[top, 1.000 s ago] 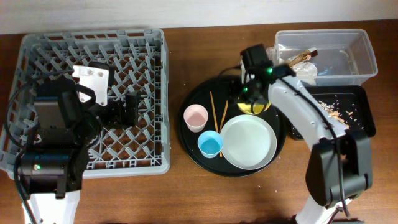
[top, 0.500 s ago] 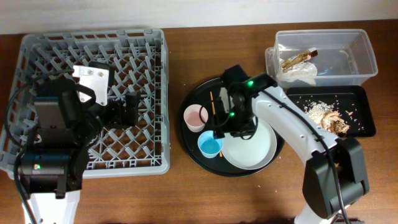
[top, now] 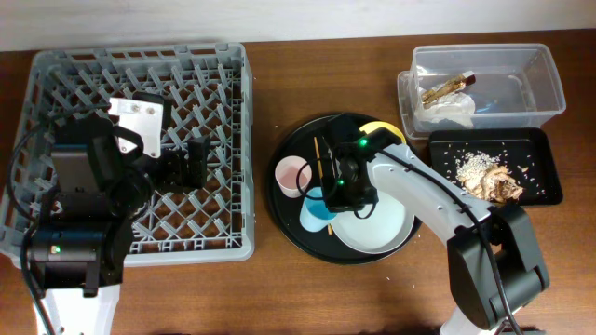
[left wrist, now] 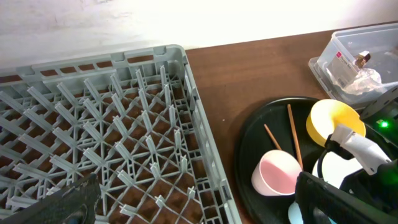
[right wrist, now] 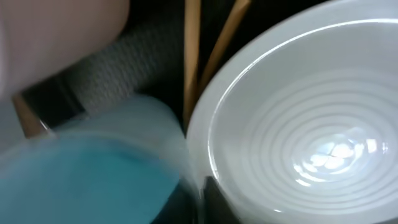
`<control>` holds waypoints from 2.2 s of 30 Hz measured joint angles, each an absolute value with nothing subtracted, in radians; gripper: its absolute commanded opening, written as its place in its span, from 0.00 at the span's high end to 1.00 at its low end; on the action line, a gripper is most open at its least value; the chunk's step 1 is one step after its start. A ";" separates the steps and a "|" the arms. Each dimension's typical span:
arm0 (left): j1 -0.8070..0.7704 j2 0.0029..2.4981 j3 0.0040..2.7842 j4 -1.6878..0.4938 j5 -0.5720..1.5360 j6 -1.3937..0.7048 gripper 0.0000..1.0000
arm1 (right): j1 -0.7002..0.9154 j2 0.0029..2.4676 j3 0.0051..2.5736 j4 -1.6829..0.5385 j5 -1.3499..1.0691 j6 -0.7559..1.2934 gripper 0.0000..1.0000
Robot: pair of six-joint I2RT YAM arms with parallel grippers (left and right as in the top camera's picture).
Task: Sort waste into correct bins and load items into the dishwasher rack
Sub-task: 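Grasp the blue cup with the right gripper, then hand the blue cup from the right gripper to the left gripper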
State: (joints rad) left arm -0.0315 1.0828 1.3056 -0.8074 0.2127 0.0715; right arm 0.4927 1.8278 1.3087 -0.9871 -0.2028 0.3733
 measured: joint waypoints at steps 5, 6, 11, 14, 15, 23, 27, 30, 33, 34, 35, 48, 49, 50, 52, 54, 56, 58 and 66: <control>-0.031 1.083 1.306 -0.807 0.213 0.072 0.01 | 0.493 1.827 1.318 -1.031 -0.210 0.374 0.96; -0.031 1.083 1.306 -0.807 0.213 0.072 0.01 | 0.493 1.823 1.323 -1.061 -0.207 0.373 0.96; -0.031 1.098 1.306 -0.813 0.236 0.063 0.01 | 0.430 1.650 1.345 -1.096 -0.253 0.358 0.96; -0.031 1.159 1.306 -0.828 0.313 -0.023 0.01 | 0.303 1.497 1.372 -1.032 -0.342 0.353 0.96; -0.031 1.192 1.307 -0.827 0.361 -0.067 0.01 | 0.257 1.462 1.379 -1.007 -0.381 0.351 0.96; 0.025 1.432 1.308 -0.699 0.921 -0.375 0.01 | 0.222 1.512 1.374 -0.753 -0.757 0.333 0.96; 0.076 1.535 1.308 -0.691 1.291 -0.402 0.01 | 0.224 1.538 1.372 -0.607 -0.947 0.311 0.96; 0.080 1.612 1.308 -0.702 1.460 -0.390 0.01 | 0.236 1.555 1.372 -0.493 -1.059 0.307 0.96; 0.060 1.625 1.308 -0.706 1.514 -0.386 0.06 | 0.268 1.566 1.372 -0.465 -1.093 0.307 0.96; 0.056 1.625 1.308 -0.707 1.521 -0.385 0.09 | 0.278 1.572 1.372 -0.462 -1.094 0.307 0.96; 0.051 1.625 1.308 -0.710 1.528 -0.385 0.11 | 0.289 1.581 1.372 -0.457 -1.094 0.308 0.96; 0.012 1.626 1.308 -0.762 1.565 -0.383 0.27 | 0.411 1.679 1.369 -0.226 -0.995 0.416 0.96; 0.013 1.627 1.308 -0.762 1.563 -0.383 0.31 | 0.411 1.687 1.369 -0.220 -0.997 0.419 0.96; 0.015 1.628 1.308 -0.763 1.557 -0.385 0.34 | 0.410 1.694 1.369 -0.215 -1.003 0.423 0.96; 0.019 1.630 1.308 -0.764 1.548 -0.385 0.37 | 0.410 1.708 1.369 -0.201 -1.014 0.438 0.96; 0.020 1.631 1.308 -0.764 1.545 -0.385 0.38 | 0.410 1.712 1.369 -0.200 -1.016 0.443 0.95; 0.020 1.631 1.308 -0.764 1.544 -0.385 0.39 | 0.410 1.712 1.369 -0.200 -1.018 0.446 0.59; 0.015 1.631 1.308 -0.766 1.545 -0.385 0.44 | 0.412 1.716 1.369 -0.204 -1.001 0.449 0.33; 0.055 1.631 1.308 -0.702 1.547 -0.385 0.52 | 0.356 1.736 1.369 -0.212 -1.038 0.453 0.14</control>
